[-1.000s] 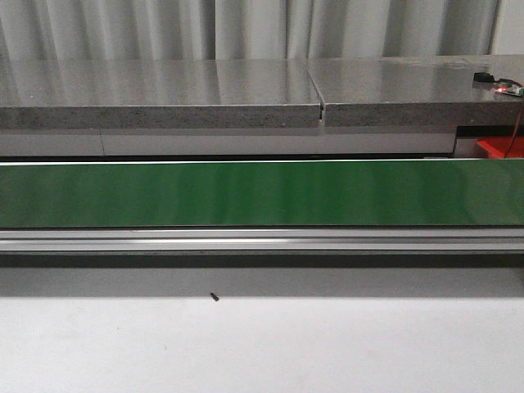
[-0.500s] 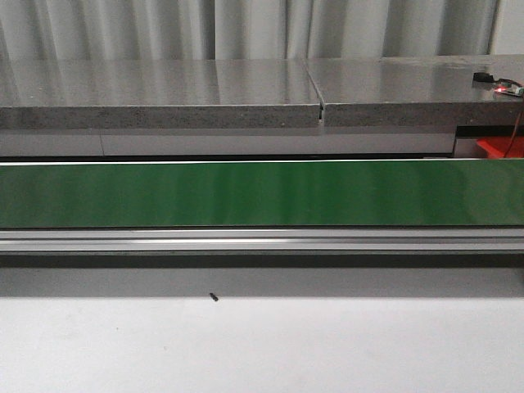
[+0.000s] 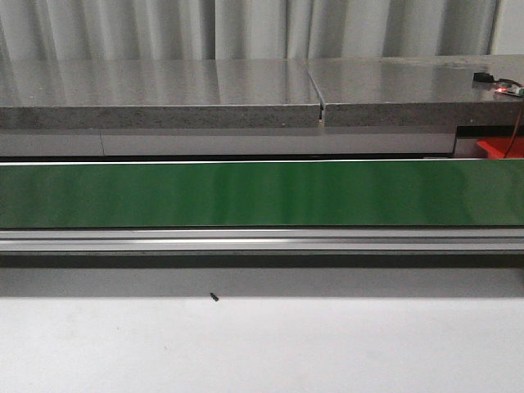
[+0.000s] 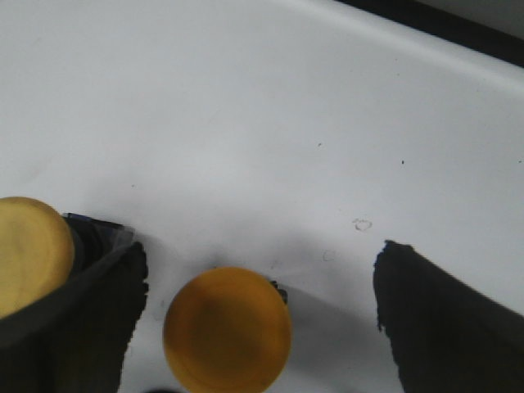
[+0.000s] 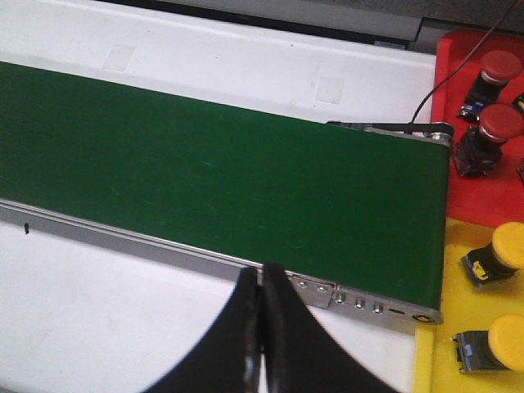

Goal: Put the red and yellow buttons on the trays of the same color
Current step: 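Grasp a yellow mushroom button with the left gripper and lift it over the belt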

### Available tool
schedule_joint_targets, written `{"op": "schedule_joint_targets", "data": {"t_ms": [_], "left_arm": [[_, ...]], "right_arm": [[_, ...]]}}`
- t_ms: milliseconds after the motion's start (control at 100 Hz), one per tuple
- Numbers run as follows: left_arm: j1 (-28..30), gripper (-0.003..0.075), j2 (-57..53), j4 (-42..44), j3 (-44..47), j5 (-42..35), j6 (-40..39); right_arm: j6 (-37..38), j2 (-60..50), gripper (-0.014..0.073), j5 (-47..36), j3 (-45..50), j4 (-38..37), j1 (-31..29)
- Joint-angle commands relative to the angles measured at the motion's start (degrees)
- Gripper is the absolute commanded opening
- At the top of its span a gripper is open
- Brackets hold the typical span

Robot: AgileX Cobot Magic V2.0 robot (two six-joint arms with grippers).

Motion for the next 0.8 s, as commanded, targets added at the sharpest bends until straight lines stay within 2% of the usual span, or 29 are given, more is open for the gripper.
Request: {"op": "schedule_joint_targets", "data": {"t_ms": [0,370,790], "left_arm": [[-0.4,0.0543,-2.5,0.0,-1.8,-2.0,0.0],[-0.4,0.0531,-1.2,0.0,-1.8,-1.5,0.0],[-0.4,0.0166,-1.2,0.4,-1.8,-1.6,0.0]], "right_arm": [[-0.2,-0.2,-0.0069,-3.2,-1.4,0.8,-0.1],[-0.2,-0.2,-0.0069,-3.2,-1.4,0.8,-0.1],[-0.2,-0.2,-0.0069,-3.2,-1.4,0.8,-0.1]]}}
